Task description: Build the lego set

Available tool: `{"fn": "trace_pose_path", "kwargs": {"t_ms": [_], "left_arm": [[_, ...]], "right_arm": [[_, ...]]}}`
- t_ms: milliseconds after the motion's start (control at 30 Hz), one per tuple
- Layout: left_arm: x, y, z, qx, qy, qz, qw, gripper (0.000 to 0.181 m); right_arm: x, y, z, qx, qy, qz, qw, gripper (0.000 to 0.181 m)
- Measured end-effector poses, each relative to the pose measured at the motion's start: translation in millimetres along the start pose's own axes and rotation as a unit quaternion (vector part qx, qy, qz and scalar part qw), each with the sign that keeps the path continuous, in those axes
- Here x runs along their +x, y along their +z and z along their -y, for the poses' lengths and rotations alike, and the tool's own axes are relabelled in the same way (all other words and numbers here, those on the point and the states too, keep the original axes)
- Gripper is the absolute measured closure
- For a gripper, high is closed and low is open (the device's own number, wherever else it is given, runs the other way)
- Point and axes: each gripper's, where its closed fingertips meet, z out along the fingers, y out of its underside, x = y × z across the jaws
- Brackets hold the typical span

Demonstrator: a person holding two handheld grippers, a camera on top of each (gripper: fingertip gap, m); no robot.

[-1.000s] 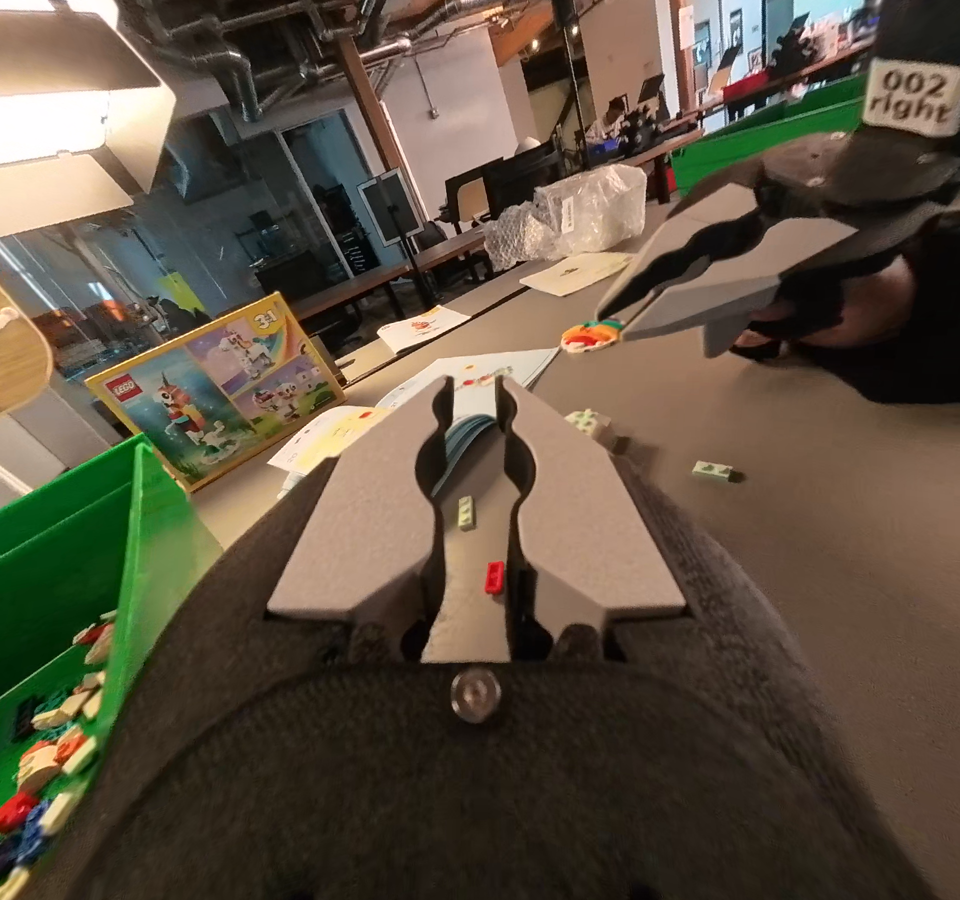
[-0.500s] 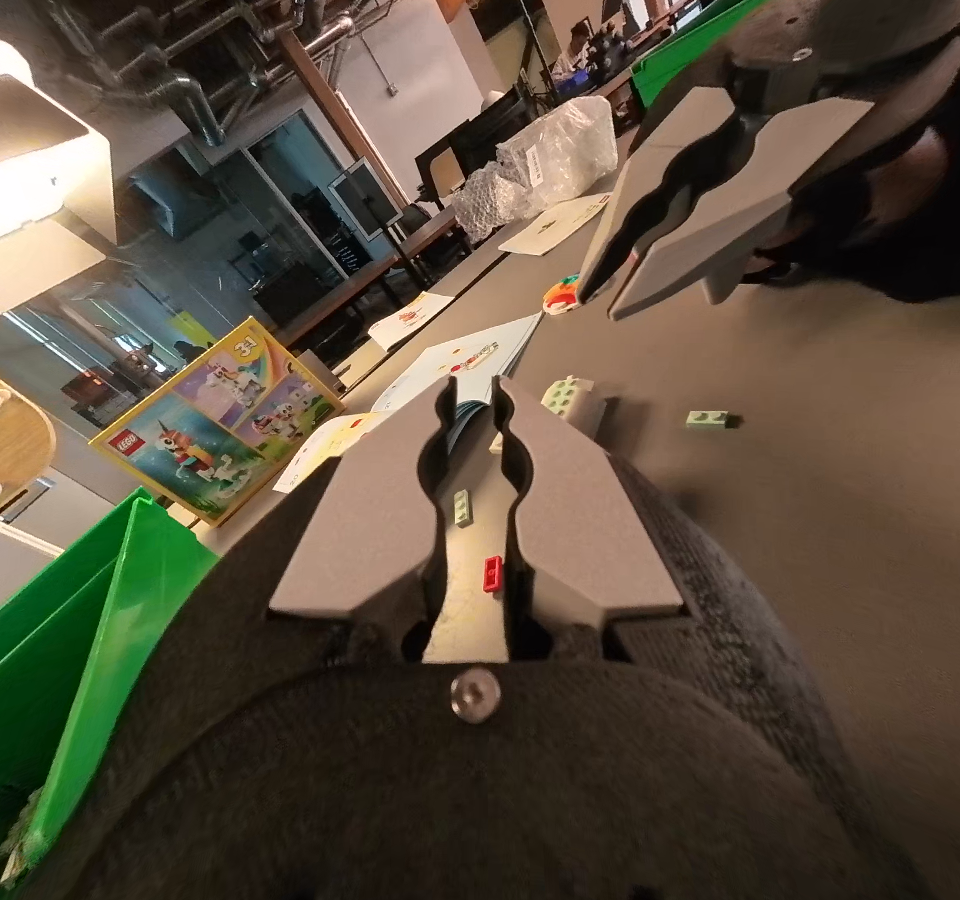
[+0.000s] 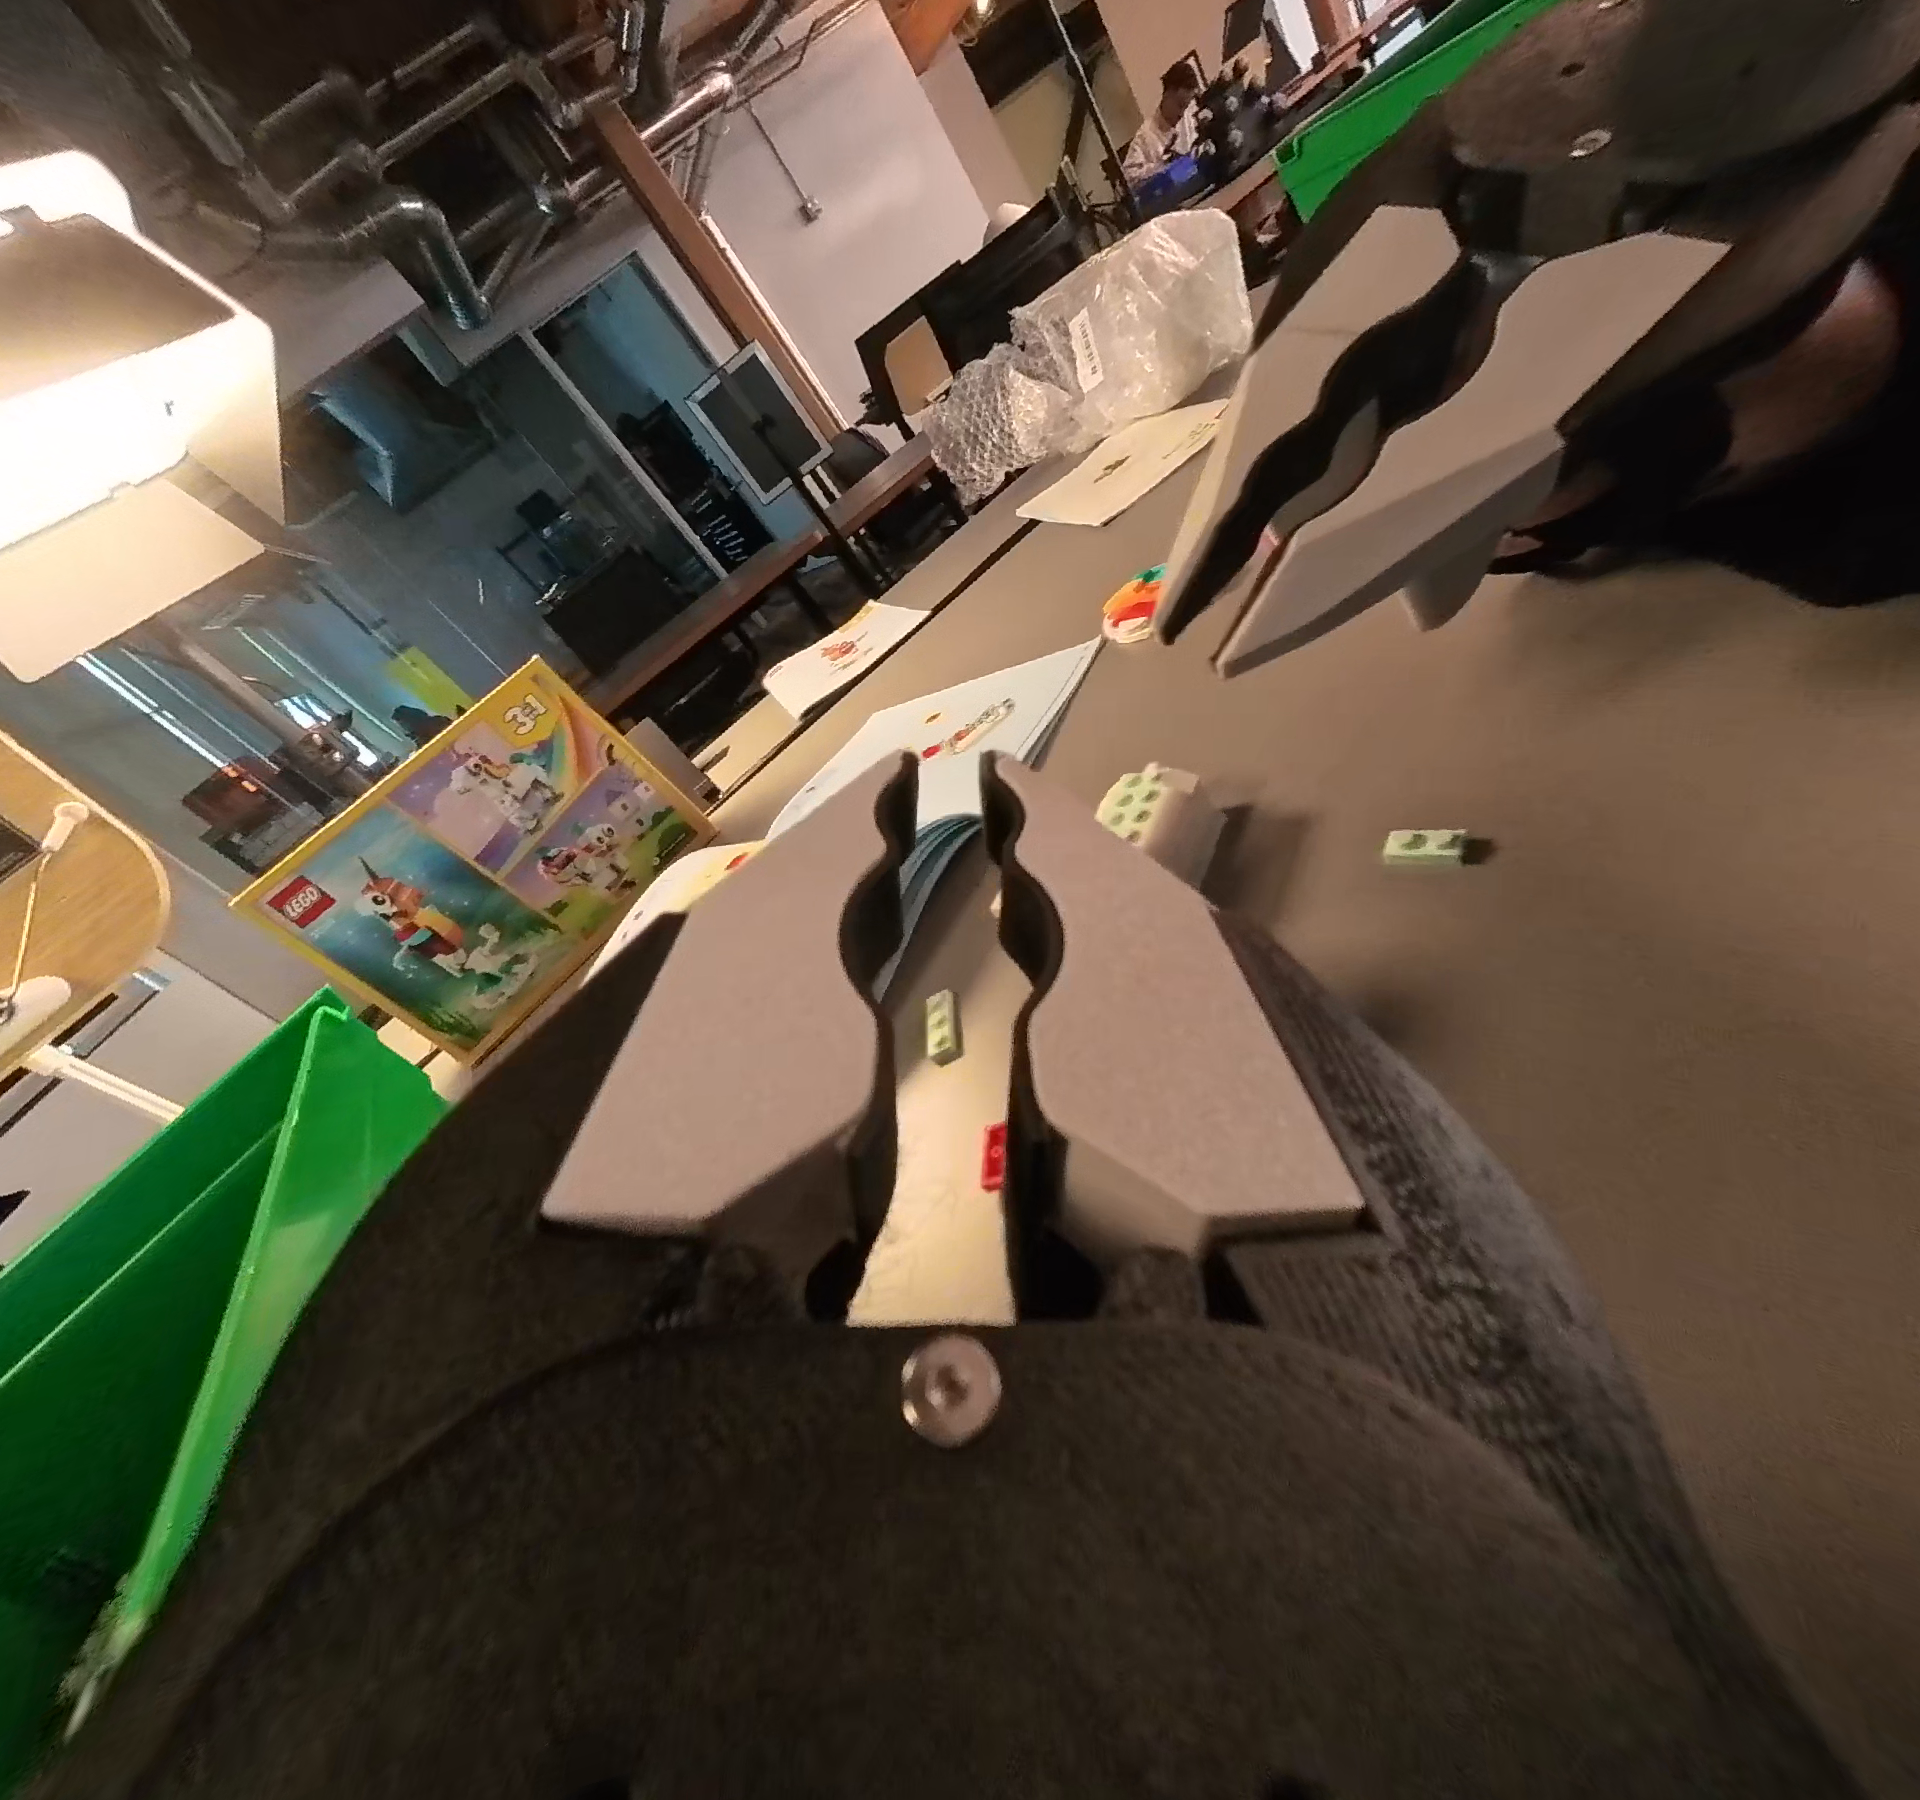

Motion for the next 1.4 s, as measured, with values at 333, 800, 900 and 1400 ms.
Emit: {"fn": "trace_pose_path", "kwargs": {"t_ms": [333, 800, 900, 1400], "left_arm": [[-14, -5, 2, 0.013, -0.042, 0.021, 0.999, 0.172], [-15, -5, 1, 0.009, -0.048, 0.023, 0.999, 0.172], [-14, -5, 1, 0.01, -0.045, 0.022, 0.999, 0.173], [0, -14, 19, 0.064, -0.102, -0.044, 0.992, 0.143]], "right_arm": [[-24, 8, -18, -0.069, 0.079, 0.136, 0.985, 0.155], [-28, 45, -52, -0.232, 0.238, 0.06, 0.941, 0.153], [-28, 48, -60, -0.266, 0.218, 0.037, 0.938, 0.154], [-19, 42, -15, -0.116, 0.26, 0.033, 0.958, 0.171]]}}
